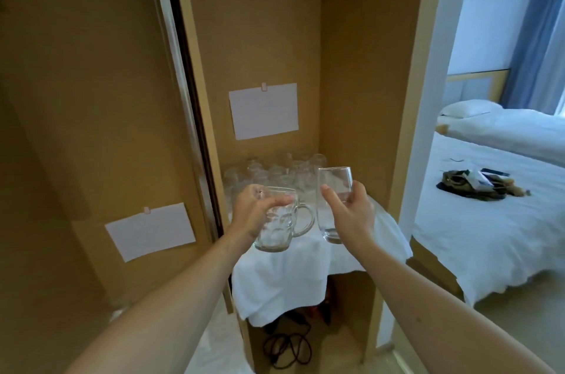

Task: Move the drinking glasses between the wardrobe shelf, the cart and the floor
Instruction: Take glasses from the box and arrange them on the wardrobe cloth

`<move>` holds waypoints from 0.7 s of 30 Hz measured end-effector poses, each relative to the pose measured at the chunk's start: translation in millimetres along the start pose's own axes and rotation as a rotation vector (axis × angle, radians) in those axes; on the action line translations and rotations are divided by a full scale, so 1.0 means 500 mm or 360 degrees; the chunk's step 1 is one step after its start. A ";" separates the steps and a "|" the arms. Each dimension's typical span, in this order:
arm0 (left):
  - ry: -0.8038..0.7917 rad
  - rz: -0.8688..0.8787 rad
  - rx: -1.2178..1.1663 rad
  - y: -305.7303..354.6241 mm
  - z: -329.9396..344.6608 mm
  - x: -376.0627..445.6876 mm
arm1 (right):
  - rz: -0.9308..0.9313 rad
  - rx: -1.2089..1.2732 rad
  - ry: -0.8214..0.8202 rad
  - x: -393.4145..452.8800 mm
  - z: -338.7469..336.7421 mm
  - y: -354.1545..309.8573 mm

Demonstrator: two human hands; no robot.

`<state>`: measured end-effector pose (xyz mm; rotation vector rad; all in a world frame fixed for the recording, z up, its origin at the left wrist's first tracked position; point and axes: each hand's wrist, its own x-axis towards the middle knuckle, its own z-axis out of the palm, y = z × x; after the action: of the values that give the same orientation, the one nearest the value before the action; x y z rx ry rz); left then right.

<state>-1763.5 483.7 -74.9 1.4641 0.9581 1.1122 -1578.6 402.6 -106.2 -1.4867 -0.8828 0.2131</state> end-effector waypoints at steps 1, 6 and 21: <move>-0.0004 -0.0012 -0.0002 -0.003 0.013 0.014 | 0.0002 -0.0016 0.0024 0.011 -0.005 0.009; -0.0051 -0.0014 -0.0003 -0.011 0.072 0.084 | 0.0072 -0.0083 0.0097 0.073 -0.022 0.042; -0.0123 -0.0097 0.0059 -0.112 0.170 0.329 | 0.0200 -0.0141 0.0130 0.292 0.056 0.152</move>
<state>-1639.9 628.7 -109.2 1.4871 0.9673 0.9913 -1467.3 525.7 -125.0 -1.6240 -0.7420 0.2062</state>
